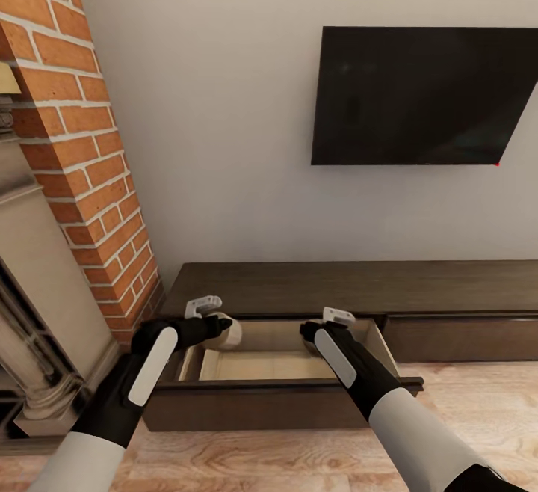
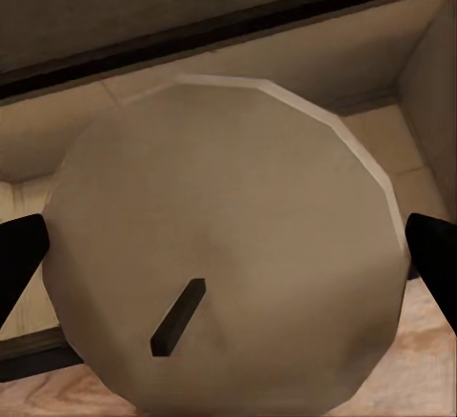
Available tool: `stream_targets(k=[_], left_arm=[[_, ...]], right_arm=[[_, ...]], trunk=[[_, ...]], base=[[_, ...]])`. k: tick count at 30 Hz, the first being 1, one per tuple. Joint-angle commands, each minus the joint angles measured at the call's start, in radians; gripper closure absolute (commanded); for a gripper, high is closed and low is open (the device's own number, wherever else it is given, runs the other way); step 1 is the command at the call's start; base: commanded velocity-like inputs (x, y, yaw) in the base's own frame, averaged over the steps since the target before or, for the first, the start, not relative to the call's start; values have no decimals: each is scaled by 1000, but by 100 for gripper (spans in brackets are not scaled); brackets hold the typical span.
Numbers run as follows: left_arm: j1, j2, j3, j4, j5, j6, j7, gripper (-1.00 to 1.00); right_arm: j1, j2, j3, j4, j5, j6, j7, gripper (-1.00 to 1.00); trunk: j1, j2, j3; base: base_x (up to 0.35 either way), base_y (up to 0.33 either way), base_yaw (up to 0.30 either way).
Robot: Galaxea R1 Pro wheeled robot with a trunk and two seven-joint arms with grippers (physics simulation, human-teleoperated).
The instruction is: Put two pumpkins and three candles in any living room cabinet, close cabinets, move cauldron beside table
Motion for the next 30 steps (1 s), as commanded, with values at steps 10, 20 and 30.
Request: stream_targets(k=[10, 20, 30], left_arm=[[0, -2, -61, 2, 0, -11, 10, 100], [0, -2, -64, 1, 1, -11, 9, 100], [0, -2, -64, 2, 1, -11, 8, 100]], right_arm=[[-1, 8, 5, -2, 2, 2, 80, 100], [-1, 11, 5, -1, 4, 4, 104, 100], [-1, 12, 5, 0, 5, 8, 104, 100]], trunk=[[0, -1, -1], [0, -1, -1], [0, -1, -1]], base=[[0, 0, 0], [47, 59, 0], [131, 1, 0]])
